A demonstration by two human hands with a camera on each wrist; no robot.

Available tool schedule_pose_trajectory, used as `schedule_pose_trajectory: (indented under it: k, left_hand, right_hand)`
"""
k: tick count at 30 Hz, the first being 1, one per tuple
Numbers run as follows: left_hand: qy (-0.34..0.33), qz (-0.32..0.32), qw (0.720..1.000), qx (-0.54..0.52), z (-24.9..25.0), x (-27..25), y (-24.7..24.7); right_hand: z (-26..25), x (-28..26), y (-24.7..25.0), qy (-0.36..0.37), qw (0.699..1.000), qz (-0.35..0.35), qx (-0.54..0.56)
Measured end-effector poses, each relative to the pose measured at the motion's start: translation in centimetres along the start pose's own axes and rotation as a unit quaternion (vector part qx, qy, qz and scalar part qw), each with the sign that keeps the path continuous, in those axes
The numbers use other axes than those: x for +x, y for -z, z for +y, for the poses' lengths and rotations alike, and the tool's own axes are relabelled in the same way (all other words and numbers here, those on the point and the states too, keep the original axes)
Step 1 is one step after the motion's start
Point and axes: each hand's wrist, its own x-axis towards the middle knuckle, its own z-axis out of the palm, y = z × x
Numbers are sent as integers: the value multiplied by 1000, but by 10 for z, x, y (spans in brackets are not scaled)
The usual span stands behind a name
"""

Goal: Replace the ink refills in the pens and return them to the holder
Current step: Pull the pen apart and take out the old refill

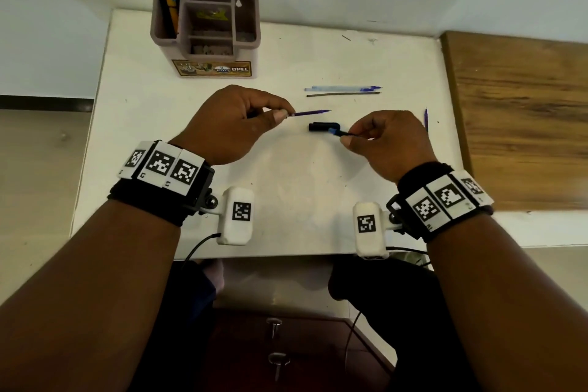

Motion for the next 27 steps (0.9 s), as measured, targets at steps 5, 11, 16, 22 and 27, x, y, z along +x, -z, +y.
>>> schedule_pose_trajectory:
  k: [5,11,16,22,27]
  left_hand:
    - [-9,-41,999,-4,3,-1,-5]
    - [3,-47,999,-15,4,-2,-12]
    - [20,-31,999,-13,4,-1,-17]
    - [31,-32,999,-25,10,-2,-27]
    - [26,-22,999,-26,12,-2,-29]
  right_hand:
    - [-5,-4,-17,47,995,-11,-91]
    - [-12,-4,-12,45,994,24,-94]
    - [-23,-9,-4,44,993,-38,106]
    - [-14,-4,-3,45,998,-23,32]
    - [-15,-7,1,62,997,-36,27]
